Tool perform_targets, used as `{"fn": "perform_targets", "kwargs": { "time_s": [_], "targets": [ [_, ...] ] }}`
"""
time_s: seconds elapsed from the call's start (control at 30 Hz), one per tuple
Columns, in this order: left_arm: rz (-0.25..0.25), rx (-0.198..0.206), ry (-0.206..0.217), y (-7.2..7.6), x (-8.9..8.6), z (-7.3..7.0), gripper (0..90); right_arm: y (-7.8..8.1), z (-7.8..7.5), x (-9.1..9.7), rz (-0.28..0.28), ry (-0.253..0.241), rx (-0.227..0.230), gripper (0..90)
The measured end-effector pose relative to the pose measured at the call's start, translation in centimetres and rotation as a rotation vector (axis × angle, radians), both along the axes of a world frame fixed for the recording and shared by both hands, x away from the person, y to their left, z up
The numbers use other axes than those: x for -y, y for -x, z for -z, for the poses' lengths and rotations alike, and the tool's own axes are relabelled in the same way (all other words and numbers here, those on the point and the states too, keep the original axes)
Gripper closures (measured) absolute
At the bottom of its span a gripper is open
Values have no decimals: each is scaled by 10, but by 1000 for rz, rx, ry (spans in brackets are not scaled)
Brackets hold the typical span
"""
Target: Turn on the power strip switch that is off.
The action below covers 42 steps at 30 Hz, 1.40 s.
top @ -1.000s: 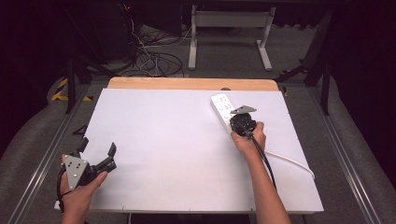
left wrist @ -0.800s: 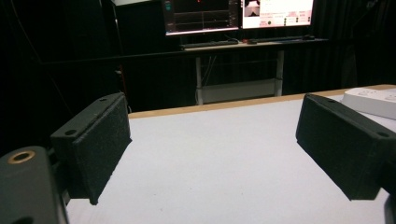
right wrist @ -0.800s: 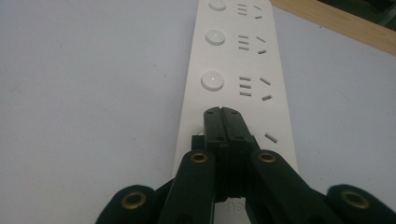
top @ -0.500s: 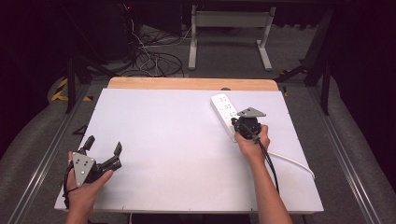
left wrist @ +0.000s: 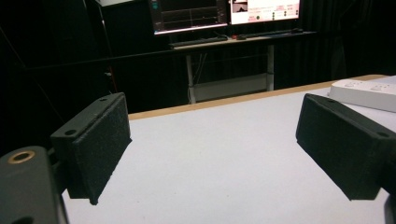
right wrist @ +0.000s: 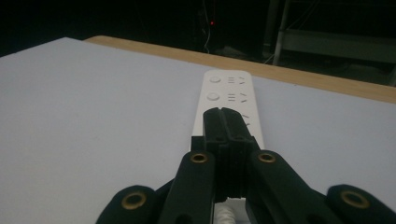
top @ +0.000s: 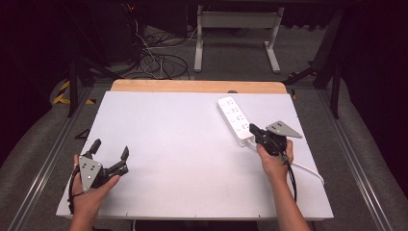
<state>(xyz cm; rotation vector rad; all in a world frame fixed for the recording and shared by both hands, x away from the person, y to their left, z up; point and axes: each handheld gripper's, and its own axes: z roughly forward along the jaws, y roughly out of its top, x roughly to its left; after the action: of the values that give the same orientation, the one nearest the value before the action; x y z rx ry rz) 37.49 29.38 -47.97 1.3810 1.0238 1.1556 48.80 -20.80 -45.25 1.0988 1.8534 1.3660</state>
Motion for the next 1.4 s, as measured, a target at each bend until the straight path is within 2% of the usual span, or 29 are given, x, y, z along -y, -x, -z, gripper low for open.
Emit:
{"fn": "perform_targets", "kwargs": {
  "time_s": [0.17, 0.3, 0.7, 0.9, 1.03, 1.2, 1.4],
  "targets": [
    [6, -1, -3, 0, 3, 0, 108, 14, 3, 21, 25, -26, 33, 900],
    [5, -1, -1, -1, 3, 0, 108, 17, 0, 28, 37, -35, 53, 900],
    [6, -3, 4, -3, 3, 0, 108, 29, -8, 39, 61, -48, 103, 900],
    [0, 5, 4, -2, 2, -2, 108, 42, -6, 42, 74, -42, 160, 900],
    [-4, 11, 10, -1, 0, -3, 108, 47, -6, 42, 81, -62, 173, 900],
    [-2, 14, 9, 0, 1, -3, 108, 63, -9, 42, 88, -70, 216, 900],
    [0, 15, 13, -2, 2, -4, 108, 71, -11, 47, 94, -65, 230, 899]
  ]
}}
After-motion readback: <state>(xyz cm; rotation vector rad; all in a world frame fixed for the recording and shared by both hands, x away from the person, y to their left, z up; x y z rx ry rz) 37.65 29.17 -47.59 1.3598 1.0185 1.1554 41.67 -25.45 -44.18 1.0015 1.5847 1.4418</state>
